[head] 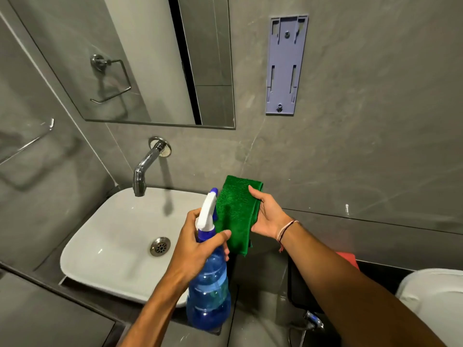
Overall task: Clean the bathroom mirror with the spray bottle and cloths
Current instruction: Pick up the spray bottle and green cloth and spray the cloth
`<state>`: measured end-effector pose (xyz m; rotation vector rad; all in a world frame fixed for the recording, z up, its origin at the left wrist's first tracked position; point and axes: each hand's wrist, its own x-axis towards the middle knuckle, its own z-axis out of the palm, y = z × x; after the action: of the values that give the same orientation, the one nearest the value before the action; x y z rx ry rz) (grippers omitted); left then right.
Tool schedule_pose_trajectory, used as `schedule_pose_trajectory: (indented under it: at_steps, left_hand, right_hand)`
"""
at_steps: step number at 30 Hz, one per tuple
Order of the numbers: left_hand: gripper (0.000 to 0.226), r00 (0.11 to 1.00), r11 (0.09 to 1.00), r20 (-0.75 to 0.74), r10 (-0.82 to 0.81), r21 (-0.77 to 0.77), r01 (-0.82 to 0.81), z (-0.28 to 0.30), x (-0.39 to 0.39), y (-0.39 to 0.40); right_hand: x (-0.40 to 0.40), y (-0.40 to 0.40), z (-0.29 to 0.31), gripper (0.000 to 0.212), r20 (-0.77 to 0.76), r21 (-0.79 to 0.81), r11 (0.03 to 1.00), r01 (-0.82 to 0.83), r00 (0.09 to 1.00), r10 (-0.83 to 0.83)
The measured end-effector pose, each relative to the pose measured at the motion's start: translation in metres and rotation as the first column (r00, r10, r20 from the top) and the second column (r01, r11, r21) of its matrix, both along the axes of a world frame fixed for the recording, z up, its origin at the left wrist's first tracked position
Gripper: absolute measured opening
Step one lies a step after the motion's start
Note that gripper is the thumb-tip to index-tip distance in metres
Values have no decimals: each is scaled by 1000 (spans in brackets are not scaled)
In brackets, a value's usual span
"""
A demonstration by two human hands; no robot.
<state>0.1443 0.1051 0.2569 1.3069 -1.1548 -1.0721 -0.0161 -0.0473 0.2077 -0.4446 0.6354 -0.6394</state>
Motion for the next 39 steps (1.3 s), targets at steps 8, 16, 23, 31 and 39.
schedule_pose_trajectory:
  at_steps: [8, 16, 23, 31, 39]
  left_hand:
    - [27, 980, 996, 181, -81, -15, 85, -4, -4, 5]
    - [21, 916, 1000, 402, -5, -17, 13, -10, -1, 4]
    - [33, 889, 999, 457, 36, -3, -40, -15, -1, 7]
    - [13, 942, 980, 321, -102, 193, 40, -14, 2, 11]
    - [14, 965, 966, 234, -117, 252, 56, -10, 3, 13]
  right_hand:
    - [-1, -8, 6, 58, -10, -39, 998, -50, 999, 50]
    - [3, -16, 16, 60, -30, -78, 996, -54, 998, 51]
    - [2, -15, 23, 56, -46, -99, 994, -49, 998, 45]
    - [4, -15, 18, 56, -26, -99, 994, -54, 998, 52]
    - [7, -15, 12, 54, -8, -85, 994, -62, 998, 62]
